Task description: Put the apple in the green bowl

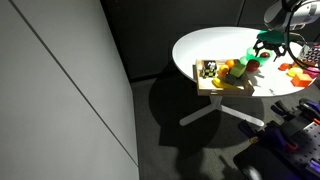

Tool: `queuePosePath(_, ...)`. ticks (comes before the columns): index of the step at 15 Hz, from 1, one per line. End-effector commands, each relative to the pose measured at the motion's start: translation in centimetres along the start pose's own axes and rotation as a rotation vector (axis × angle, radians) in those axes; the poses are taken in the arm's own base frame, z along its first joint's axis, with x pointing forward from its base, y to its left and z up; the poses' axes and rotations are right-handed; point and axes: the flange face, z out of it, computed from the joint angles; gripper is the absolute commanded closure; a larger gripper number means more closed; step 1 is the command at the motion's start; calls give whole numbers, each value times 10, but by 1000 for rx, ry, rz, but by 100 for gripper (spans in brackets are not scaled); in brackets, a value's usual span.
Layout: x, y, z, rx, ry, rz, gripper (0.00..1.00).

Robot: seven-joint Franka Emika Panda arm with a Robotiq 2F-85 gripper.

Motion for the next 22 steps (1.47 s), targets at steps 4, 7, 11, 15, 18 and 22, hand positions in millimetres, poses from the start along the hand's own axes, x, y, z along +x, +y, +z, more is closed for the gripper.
queuePosePath(4, 19, -17, 3, 36, -3, 23, 0)
queuePosePath(7, 21, -23, 7, 39, 3, 21, 0)
queuePosePath(11, 22, -29, 12, 41, 10, 19, 0)
queuePosePath(15, 21, -34, 17, 52, 9, 19, 0)
queuePosePath(18, 18, -39, 20, 65, 6, 26, 0)
queuePosePath(22, 15, -44, 24, 77, 13, 25, 0)
